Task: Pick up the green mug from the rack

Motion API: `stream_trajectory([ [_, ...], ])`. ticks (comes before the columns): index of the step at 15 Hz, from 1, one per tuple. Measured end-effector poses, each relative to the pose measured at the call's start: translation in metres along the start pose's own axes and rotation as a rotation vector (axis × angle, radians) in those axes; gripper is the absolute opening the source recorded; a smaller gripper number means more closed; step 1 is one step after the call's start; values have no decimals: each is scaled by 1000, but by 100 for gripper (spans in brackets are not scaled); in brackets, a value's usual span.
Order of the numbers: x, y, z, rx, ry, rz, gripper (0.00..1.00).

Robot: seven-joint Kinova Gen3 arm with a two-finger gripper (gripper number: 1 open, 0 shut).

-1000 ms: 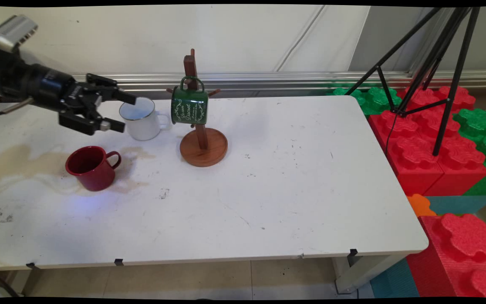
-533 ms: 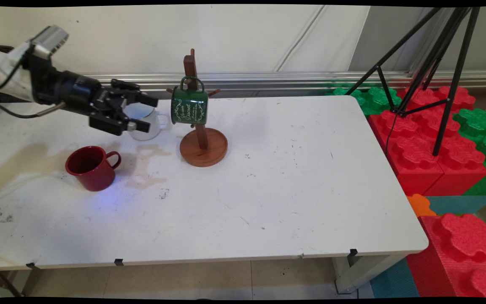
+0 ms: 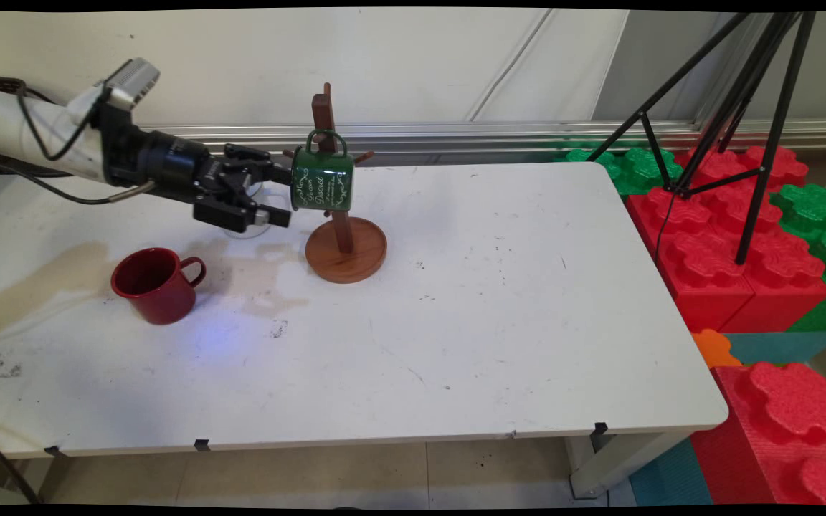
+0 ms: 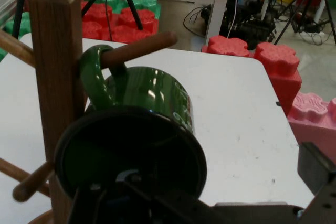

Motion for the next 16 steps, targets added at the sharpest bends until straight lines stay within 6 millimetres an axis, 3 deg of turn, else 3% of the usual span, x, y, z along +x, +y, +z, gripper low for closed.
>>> stream_trajectory([
  [13, -9, -9, 30, -14, 35, -34, 100],
  [14, -9, -9, 31, -15, 38, -36, 0],
  [16, -9, -10, 34, -18, 43, -38, 0],
])
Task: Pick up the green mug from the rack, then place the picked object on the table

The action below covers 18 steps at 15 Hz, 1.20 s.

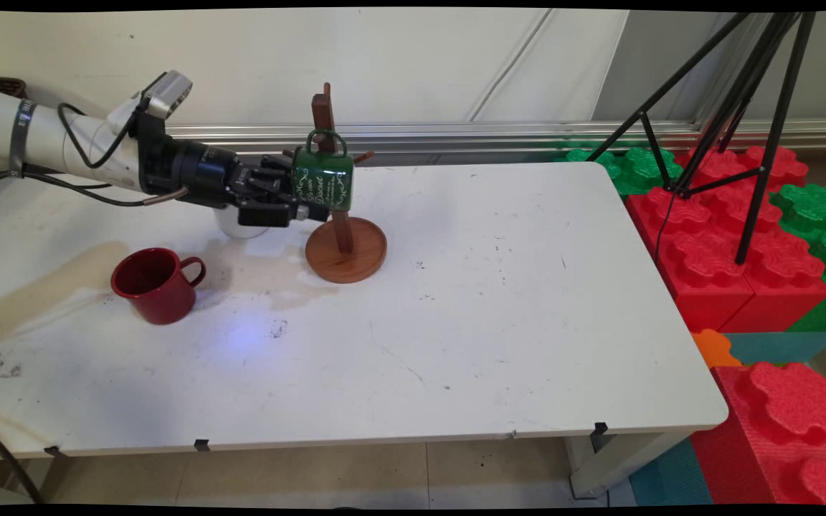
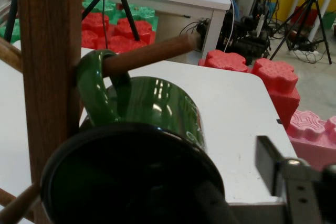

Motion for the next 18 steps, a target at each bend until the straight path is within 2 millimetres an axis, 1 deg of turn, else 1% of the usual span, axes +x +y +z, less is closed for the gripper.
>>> stream_trajectory([
  [9, -3, 2, 2, -18, 1, 2, 0],
  [18, 2, 5, 0, -31, 15, 10, 0],
])
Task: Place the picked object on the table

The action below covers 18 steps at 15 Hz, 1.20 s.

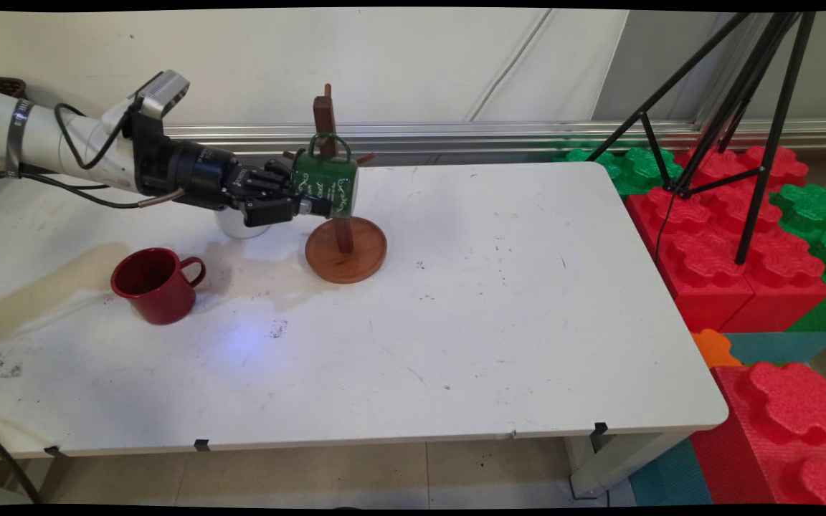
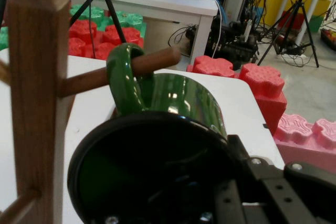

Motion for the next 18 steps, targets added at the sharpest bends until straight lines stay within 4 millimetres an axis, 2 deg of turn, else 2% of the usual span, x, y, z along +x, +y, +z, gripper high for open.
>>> stream_trajectory([
  [10, 11, 21, -16, -27, 17, 28, 0],
  [18, 19, 34, -44, -28, -17, 80, 0],
])
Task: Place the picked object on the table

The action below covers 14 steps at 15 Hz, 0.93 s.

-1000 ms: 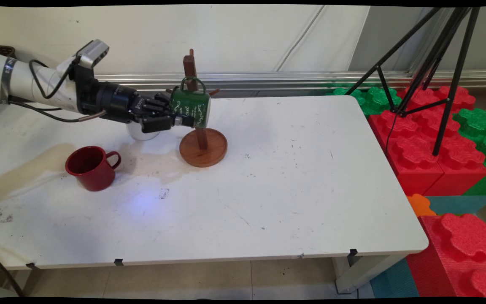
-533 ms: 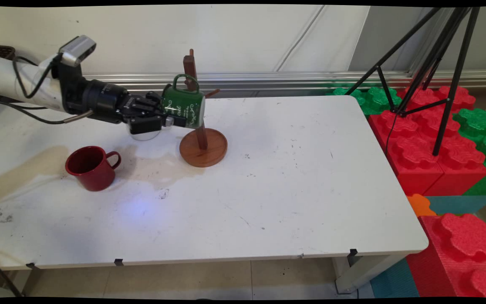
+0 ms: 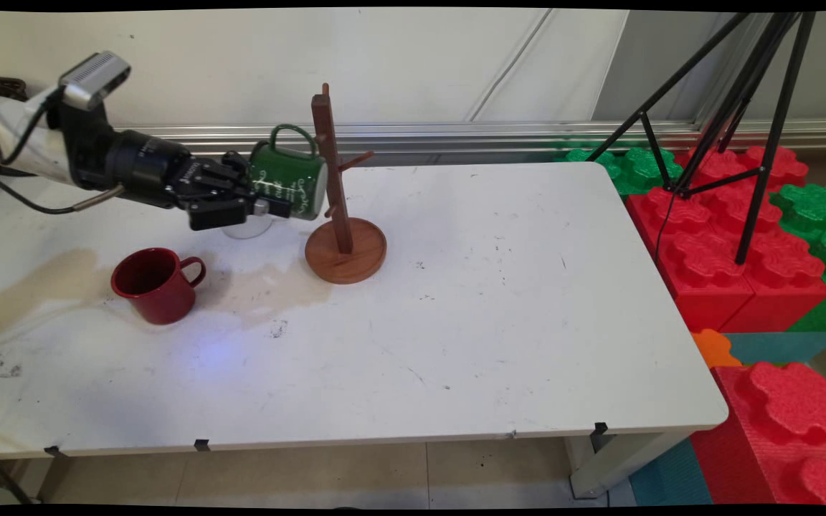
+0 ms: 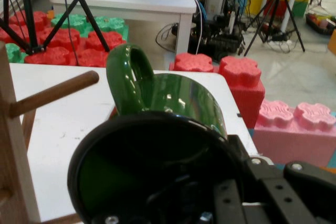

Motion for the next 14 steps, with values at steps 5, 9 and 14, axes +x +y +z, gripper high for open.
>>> stream_trajectory([
  [5, 4, 2, -31, 21, -59, 49, 0],
  [9, 5, 0, -59, 50, -117, 86, 0],
  [14, 3, -4, -91, 94, -206, 132, 0],
])
